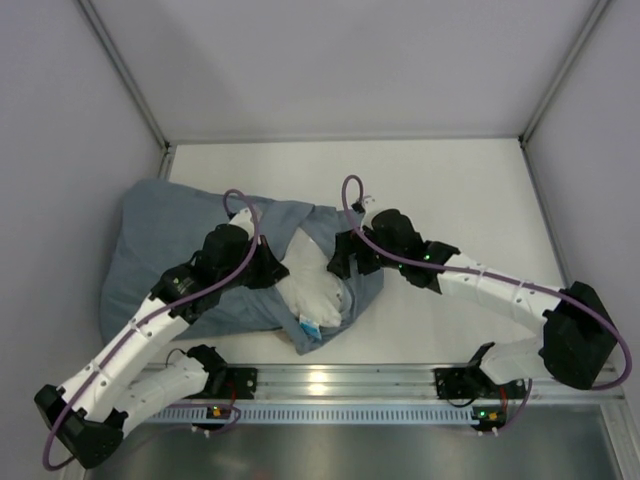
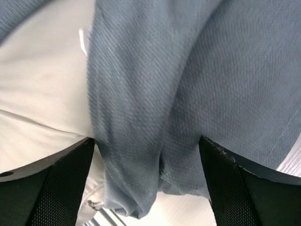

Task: Remove the pillowcase from the pillow

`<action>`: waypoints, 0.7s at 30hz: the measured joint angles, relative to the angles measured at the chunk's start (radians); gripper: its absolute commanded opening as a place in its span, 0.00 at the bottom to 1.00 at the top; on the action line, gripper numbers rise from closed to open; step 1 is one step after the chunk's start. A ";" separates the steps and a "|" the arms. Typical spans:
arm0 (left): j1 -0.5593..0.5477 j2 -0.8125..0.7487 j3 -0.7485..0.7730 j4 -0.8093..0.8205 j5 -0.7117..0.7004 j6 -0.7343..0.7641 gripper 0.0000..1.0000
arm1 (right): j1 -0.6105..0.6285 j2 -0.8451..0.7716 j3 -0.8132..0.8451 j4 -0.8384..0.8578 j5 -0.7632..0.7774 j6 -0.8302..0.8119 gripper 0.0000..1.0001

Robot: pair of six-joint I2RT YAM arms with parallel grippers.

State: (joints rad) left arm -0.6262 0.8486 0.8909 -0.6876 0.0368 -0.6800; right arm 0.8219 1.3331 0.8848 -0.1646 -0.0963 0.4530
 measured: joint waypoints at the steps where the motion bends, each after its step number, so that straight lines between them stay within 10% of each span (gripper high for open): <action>1: 0.000 -0.005 -0.009 0.004 0.004 -0.002 0.00 | 0.000 0.000 0.008 0.009 0.005 -0.006 0.83; 14: 0.000 -0.055 -0.067 0.008 0.052 -0.006 0.00 | 0.000 0.126 0.119 0.065 0.048 -0.027 0.58; 18: 0.000 -0.069 -0.080 0.008 0.057 -0.006 0.00 | 0.000 0.169 0.152 0.076 0.040 -0.034 0.06; 21: 0.000 -0.083 -0.083 0.006 0.057 -0.006 0.00 | -0.001 0.179 0.152 0.079 0.057 -0.027 0.00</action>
State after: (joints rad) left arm -0.6262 0.7654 0.8078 -0.6811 0.0937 -0.6861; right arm 0.8207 1.5124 1.0367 -0.0853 -0.0395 0.4259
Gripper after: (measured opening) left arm 0.036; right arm 0.019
